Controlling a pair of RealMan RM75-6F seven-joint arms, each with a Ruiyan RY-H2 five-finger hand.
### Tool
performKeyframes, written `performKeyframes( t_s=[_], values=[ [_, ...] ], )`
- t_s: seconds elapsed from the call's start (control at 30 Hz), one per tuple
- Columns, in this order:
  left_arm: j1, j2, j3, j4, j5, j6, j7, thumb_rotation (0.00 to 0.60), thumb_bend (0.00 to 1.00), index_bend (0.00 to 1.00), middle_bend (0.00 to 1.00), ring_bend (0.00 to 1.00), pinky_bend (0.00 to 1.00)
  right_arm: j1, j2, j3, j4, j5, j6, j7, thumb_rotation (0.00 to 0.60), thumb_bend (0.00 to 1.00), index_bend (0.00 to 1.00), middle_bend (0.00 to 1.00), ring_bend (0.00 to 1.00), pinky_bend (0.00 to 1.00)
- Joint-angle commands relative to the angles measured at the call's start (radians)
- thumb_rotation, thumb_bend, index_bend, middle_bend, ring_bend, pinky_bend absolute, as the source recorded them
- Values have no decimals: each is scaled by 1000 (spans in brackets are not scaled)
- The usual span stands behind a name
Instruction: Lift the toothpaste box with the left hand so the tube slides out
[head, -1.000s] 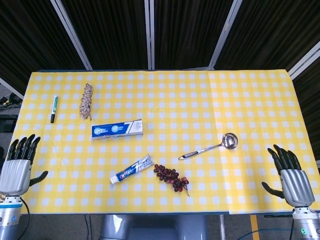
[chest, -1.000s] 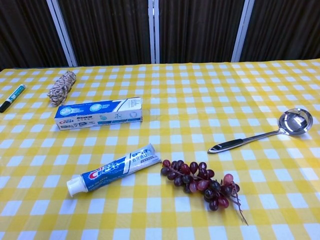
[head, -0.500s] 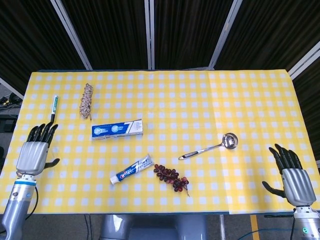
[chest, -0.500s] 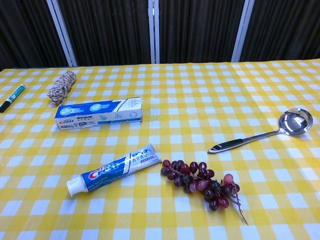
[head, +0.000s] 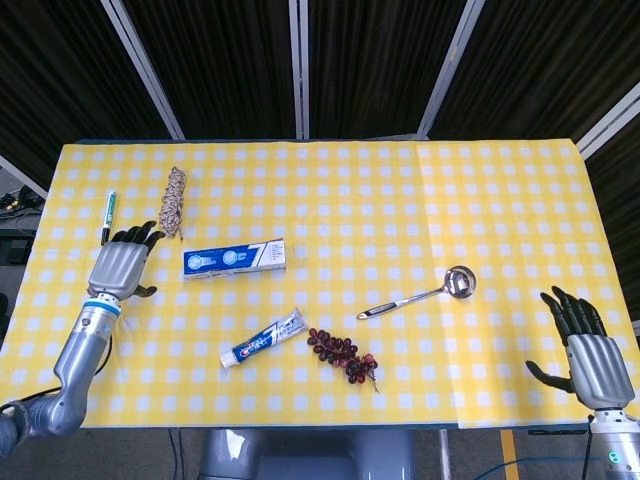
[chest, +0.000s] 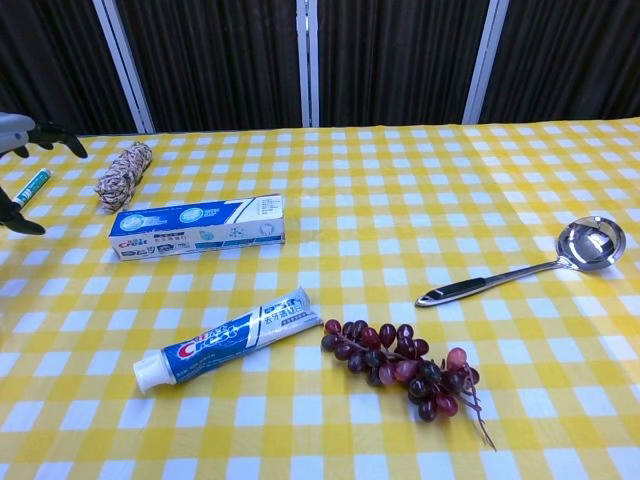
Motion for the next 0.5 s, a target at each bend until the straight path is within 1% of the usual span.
performKeyframes(
  t_s=[0.03,0.27,0.43,0.5],
  values=[
    [-40,-26,0,19,-50,-24,34,600,26,206,82,140,200,1,2,1,2,3,-2,8,600,85,0,0,0,0],
    [-108,-80,8,67,-153,-50,79,600,27,228,101,152,206,1,9,3,3,8,-5,29,600,85,0,0,0,0],
    [-152,-124,22,108,-196,-49,116,600,27,226,101,152,206,4,12,7,9,20,-13,42,600,85,0,0,0,0],
    [-170,-149,20,131,-214,-44,123,600,28,222,101,152,205,6,12,8,11,25,-19,47,600,85,0,0,0,0]
  ],
)
